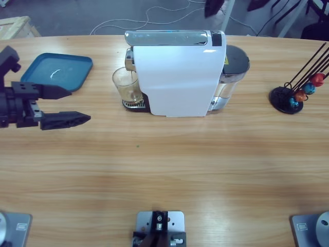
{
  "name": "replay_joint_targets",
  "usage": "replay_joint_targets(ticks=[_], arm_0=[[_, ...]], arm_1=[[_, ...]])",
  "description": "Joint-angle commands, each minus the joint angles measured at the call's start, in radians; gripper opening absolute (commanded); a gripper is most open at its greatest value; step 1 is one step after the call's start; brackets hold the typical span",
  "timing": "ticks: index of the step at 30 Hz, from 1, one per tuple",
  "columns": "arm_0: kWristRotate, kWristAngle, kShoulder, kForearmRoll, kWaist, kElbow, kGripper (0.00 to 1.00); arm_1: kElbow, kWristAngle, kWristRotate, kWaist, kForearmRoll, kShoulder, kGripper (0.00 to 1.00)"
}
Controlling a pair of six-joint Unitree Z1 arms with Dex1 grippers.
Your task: Pour coffee
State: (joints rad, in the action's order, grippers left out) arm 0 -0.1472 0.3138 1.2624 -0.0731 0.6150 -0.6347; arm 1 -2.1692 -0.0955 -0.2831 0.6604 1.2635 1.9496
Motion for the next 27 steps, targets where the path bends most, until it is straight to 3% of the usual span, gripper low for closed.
replay_joint_targets(ticks=[1,5,8,13,20,27], arm_0=[[-0.012,0.018,-0.037,0.007,0.009,0.038,1.000],[-0.006,0.018,-0.082,-0.005,0.009,0.059,1.000],[0.006,0.017,-0.102,-0.014,0.009,0.081,1.000],[0.007,0.014,-0.230,-0.059,0.009,0.113,1.000],[0.141,-0.003,-0.395,-0.121,0.009,0.135,1.000],[0.141,-0.004,-0.408,-0.163,0.009,0.132,1.000]], arm_1=[[0.323,-0.004,-0.009,0.033,-0.207,-0.264,1.000],[0.637,0.001,-0.002,0.047,-0.370,-0.517,1.000],[0.861,-0.005,0.083,0.048,-0.487,-0.694,1.000],[1.223,-0.001,0.135,0.049,-0.701,-0.954,0.998],[1.420,0.001,0.185,0.049,-0.676,-1.166,0.992],[1.423,0.000,0.190,0.049,-0.684,-1.124,1.000]])
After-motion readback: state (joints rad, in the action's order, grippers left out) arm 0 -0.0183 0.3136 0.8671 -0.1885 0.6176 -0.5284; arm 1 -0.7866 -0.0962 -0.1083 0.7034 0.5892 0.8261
